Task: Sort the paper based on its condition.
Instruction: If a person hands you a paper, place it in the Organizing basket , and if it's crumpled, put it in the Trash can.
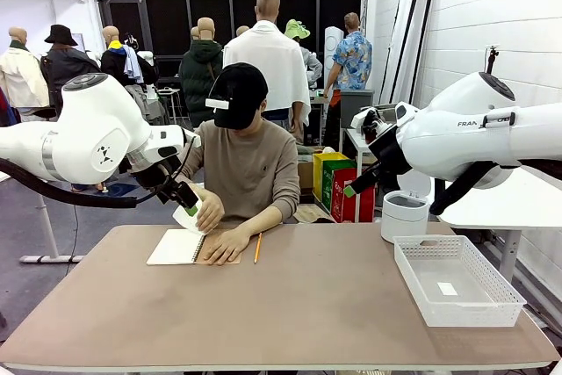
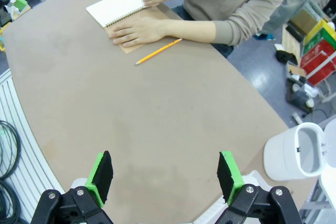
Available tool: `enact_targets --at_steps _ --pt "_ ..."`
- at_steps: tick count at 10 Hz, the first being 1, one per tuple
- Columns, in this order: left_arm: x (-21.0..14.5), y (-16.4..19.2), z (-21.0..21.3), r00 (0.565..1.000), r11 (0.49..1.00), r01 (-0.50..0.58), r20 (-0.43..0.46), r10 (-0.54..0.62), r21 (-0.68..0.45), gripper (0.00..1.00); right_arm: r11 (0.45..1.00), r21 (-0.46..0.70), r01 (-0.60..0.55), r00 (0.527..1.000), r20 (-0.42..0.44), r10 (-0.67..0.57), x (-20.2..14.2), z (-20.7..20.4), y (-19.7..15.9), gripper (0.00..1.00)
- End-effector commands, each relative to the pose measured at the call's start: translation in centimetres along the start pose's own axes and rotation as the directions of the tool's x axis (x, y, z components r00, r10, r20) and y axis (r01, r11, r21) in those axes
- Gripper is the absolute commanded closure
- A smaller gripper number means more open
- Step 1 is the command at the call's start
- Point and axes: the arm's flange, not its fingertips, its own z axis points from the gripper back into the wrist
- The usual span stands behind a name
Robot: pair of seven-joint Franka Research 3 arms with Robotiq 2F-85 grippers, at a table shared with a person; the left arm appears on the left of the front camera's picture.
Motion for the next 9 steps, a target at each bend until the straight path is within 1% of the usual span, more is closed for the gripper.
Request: enact_targets --at_steps 1,9 --pt "-0.03 0.13 0.10 1.000 1.000 0.007 0.000 -0.007 0.009 0.00 1.000 0.003 0.002 1.000 -0.001 -0.002 -0.01 0.00 -0.04 0.00" --pt "-0.03 0.13 0.10 1.000 1.000 0.007 0.000 -0.007 0.009 0.00 1.000 0.003 0.002 1.000 -0.001 -0.002 -0.01 0.00 -0.04 0.00"
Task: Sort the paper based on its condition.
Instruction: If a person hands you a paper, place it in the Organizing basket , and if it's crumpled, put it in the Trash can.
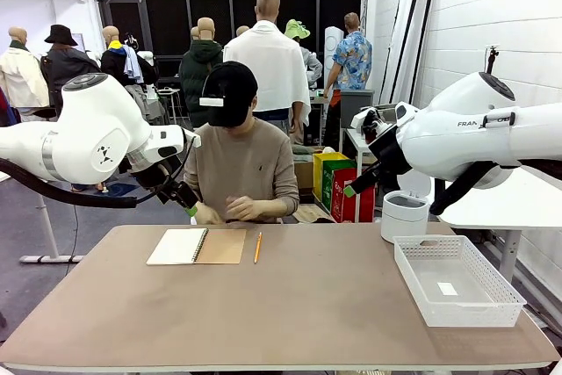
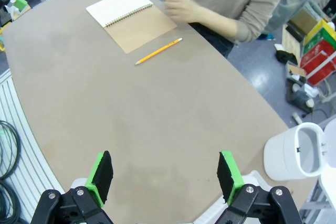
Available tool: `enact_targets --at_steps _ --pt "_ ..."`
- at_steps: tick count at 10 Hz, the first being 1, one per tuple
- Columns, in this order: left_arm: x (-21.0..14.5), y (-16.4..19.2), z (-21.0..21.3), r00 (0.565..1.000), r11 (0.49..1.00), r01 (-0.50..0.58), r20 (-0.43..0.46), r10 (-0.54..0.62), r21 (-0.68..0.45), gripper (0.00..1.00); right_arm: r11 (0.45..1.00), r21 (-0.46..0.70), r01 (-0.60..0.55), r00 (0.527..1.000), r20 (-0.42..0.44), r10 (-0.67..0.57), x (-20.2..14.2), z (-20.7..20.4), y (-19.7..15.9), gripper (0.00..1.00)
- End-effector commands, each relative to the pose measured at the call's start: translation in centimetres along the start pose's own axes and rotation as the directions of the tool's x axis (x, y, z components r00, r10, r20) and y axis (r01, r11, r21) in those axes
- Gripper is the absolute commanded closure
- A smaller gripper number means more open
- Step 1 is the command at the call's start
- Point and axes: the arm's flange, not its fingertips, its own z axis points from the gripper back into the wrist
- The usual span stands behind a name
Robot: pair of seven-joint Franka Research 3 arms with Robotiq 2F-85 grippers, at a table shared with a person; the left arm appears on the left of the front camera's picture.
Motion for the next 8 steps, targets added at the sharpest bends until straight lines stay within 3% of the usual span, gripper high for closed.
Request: enact_targets --at_steps 1,8 --pt "-0.03 0.13 0.10 1.000 1.000 0.007 0.000 -0.007 0.009 0.00 1.000 0.003 0.002 1.000 -0.001 -0.002 -0.01 0.00 -0.04 0.00" --pt "-0.03 0.13 0.10 1.000 1.000 0.007 0.000 -0.007 0.009 0.00 1.000 0.003 0.002 1.000 -0.001 -0.002 -0.01 0.00 -0.04 0.00"
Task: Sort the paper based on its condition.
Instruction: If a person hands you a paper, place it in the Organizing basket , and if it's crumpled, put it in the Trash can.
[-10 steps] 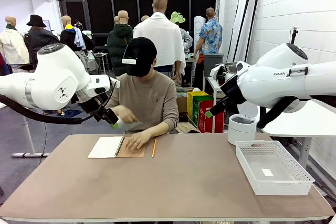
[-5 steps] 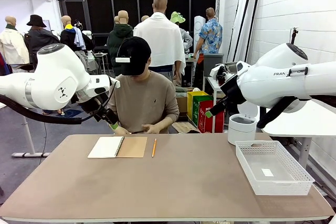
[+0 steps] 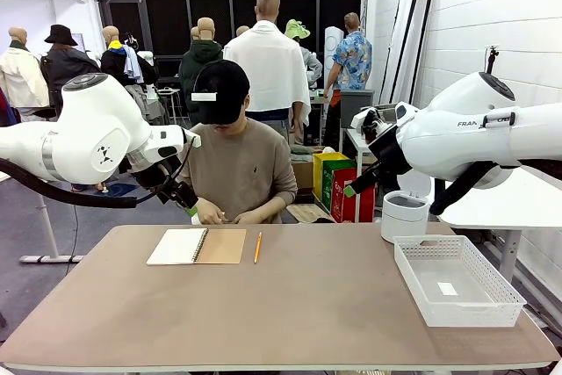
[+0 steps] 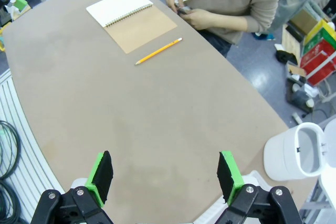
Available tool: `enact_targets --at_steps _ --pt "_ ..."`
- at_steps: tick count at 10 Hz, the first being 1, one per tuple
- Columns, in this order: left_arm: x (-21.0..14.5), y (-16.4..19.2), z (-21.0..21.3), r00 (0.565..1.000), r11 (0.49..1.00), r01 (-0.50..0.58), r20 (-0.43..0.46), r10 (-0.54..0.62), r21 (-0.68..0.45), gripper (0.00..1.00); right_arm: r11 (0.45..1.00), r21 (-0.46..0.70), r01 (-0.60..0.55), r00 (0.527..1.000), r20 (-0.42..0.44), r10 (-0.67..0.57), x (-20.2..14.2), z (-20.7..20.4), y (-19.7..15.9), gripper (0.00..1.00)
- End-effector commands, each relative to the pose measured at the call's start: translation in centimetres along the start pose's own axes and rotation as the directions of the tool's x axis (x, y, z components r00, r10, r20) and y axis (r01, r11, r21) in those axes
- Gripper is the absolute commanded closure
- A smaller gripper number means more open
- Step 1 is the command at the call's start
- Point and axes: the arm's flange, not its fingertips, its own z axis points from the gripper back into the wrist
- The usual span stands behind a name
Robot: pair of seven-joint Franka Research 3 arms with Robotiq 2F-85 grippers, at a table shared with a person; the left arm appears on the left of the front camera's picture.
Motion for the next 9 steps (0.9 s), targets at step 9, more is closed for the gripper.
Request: enact_targets --at_steps 9 --pt "-0.03 0.13 0.10 1.000 1.000 0.007 0.000 -0.007 0.009 0.00 1.000 0.003 0.002 1.000 -0.001 -0.002 -0.01 0.00 -0.04 0.00"
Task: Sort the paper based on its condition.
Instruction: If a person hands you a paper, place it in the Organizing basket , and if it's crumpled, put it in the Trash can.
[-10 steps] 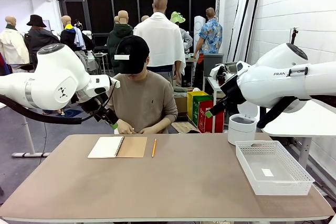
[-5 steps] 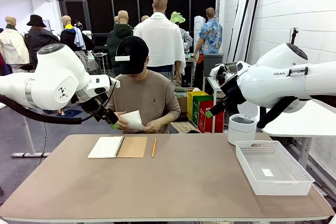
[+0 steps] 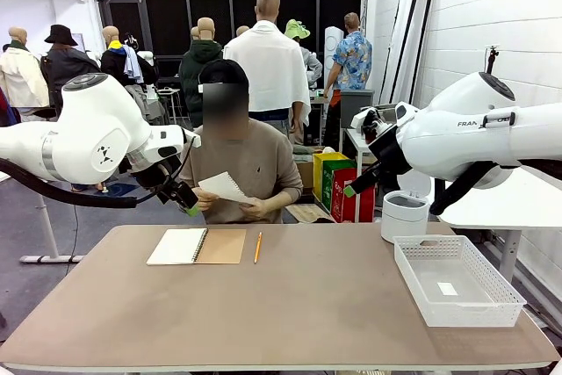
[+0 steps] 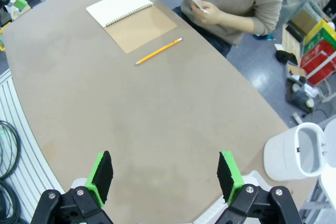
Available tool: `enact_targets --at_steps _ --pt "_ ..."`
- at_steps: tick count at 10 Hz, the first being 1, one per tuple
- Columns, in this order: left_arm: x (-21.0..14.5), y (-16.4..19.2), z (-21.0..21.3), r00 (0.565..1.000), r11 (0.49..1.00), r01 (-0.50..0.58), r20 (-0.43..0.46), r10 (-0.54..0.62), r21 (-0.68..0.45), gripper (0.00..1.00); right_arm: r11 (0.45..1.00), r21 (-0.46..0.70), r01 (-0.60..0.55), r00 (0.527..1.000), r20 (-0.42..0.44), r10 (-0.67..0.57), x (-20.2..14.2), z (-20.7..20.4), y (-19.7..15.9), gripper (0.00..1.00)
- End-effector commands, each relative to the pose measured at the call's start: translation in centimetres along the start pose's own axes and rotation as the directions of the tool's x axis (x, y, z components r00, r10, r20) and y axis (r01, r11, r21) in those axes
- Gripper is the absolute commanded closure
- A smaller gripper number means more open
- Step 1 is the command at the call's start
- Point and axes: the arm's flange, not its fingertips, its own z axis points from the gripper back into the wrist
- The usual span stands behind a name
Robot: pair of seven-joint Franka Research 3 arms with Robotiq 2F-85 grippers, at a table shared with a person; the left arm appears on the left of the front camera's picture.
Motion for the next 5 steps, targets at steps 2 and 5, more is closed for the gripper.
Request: enact_targets --at_steps 2,5 --pt "-0.03 0.13 0.10 1.000 1.000 0.007 0.000 -0.007 0.009 0.00 1.000 0.003 0.002 1.000 -0.001 -0.002 -0.01 0.00 -0.04 0.00" --pt "-0.03 0.13 0.10 1.000 1.000 0.007 0.000 -0.007 0.009 0.00 1.000 0.003 0.002 1.000 -0.001 -0.002 -0.01 0.00 -0.04 0.00"
